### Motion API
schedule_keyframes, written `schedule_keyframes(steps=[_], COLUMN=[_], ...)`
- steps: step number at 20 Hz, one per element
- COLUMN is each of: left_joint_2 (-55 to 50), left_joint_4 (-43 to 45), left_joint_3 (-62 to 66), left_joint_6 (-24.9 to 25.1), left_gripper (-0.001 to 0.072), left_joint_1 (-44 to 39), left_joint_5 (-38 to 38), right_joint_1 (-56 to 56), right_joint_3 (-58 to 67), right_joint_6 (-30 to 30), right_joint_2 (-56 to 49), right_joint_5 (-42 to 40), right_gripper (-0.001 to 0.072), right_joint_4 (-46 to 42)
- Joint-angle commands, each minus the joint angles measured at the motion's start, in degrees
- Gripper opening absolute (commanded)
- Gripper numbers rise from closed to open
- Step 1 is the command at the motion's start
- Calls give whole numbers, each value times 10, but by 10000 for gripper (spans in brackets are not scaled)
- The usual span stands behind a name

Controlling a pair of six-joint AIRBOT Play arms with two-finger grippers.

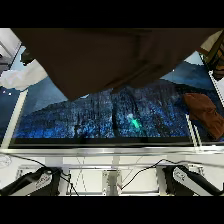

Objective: Fold the shirts.

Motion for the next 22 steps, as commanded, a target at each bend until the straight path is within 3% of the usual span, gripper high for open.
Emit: schedule_keyframes(steps=[1, 5, 8, 11, 15, 19, 22], left_joint_2=[81, 164, 182, 161, 68, -86, -209], left_joint_4=[7, -16, -13, 0, -12, -100, -112], left_joint_3=[14, 14, 13, -10, -61, -134, -147], left_joint_6=[9, 3, -27, -30, -30, -7, 23], left_gripper=[10, 9, 8, 9, 10, 11, 12], left_joint_1=[0, 0, 0, 0, 0, -1, -1], left_joint_5=[-58, -127, -186, -165, -180, -181, -144], right_joint_1=[0, 0, 0, -1, 0, 0, 5], right_joint_3=[28, 28, 28, 26, -24, -132, -196], right_joint_6=[41, 73, 79, 81, 109, 108, 106], right_joint_2=[87, 177, 212, 193, 104, -28, -137], right_joint_5=[64, 146, 151, 140, 152, 153, 77], right_gripper=[22, 21, 21, 21, 22, 23, 24], right_joint_4=[-86, -90, -110, -138, -137, -94, -57])
